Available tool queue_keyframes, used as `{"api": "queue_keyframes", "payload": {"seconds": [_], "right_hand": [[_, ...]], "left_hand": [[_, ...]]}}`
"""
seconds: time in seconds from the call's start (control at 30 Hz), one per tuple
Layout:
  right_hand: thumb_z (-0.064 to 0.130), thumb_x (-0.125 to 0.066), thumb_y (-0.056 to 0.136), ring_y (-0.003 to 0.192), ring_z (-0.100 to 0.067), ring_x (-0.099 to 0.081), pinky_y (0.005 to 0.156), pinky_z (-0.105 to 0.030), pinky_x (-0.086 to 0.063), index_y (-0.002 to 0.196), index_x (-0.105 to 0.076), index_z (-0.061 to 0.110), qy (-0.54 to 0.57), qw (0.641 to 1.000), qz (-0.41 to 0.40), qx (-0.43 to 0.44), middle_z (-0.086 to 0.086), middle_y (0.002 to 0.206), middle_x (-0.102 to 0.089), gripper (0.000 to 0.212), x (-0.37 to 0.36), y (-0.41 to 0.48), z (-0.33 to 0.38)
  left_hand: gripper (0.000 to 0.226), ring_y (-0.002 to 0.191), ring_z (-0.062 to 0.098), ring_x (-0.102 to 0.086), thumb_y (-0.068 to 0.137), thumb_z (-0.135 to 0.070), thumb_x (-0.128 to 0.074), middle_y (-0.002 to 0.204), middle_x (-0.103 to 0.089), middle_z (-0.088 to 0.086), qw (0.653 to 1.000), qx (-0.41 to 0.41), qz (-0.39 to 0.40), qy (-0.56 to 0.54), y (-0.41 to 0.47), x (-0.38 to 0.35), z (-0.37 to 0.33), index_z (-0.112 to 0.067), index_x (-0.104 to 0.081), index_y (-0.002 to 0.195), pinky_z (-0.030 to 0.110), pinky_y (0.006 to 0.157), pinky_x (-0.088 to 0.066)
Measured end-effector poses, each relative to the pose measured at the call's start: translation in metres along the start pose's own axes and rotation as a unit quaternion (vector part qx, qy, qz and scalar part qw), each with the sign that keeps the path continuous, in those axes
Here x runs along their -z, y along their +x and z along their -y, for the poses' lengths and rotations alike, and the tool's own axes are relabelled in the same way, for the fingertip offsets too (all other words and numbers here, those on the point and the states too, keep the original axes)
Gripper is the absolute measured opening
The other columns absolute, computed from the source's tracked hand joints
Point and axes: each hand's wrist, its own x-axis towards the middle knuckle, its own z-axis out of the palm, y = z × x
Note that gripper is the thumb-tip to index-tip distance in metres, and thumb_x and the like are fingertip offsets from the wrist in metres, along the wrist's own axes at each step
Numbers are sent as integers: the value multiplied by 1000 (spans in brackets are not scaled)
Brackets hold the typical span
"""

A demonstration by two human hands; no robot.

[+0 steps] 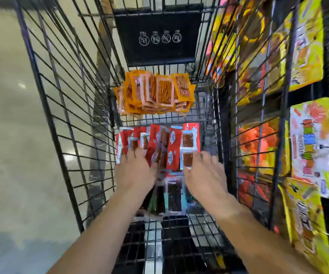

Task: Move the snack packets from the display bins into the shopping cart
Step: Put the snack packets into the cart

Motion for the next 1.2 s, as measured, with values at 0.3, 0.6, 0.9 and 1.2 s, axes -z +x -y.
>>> {"api": "queue_keyframes", "payload": {"seconds": [0.3, 0.6, 0.9, 1.2], "right_hand": [[48, -42, 104, 128, -32, -49, 106, -45, -38, 142, -46, 17, -77, 992, -95, -13, -7, 145, -49, 49, 44, -188, 17], [37, -86, 75, 93, -40, -67, 77, -47, -57, 116, -71, 2, -3, 976, -169, -133, -19, 112, -70, 56, 29, -384, 58], [58, -41, 98, 132, -23, -46, 109, -37, -37, 148, -40, 27, 75, 924, -257, -273, 3, 150, -43, 59, -25, -500, 33], [34, -98, 54, 83, -39, -70, 73, -47, -60, 101, -76, 4, 161, 800, -332, -473, -16, 103, -73, 60, -104, -632, -33]], "left_hand": [[56, 134, 26, -53, 104, -53, -45, 148, -57, 2, 977, -144, -68, 142, -162, 108, 59, -19, -48, 149, 44, 111, -44], [60, 153, 26, -34, 105, -57, -42, 167, -37, 0, 920, -301, -121, 219, -297, 162, 120, -24, -40, 156, 47, 126, -28], [65, 153, 22, -34, 105, -62, -37, 166, -39, -5, 819, -470, -173, 281, -367, 158, 82, -27, -37, 159, 45, 126, -25], [57, 101, 39, -74, 68, -36, -97, 110, -78, 14, 697, -623, -184, 304, -489, 85, 4, -4, -77, 111, 55, 88, -59]]}}
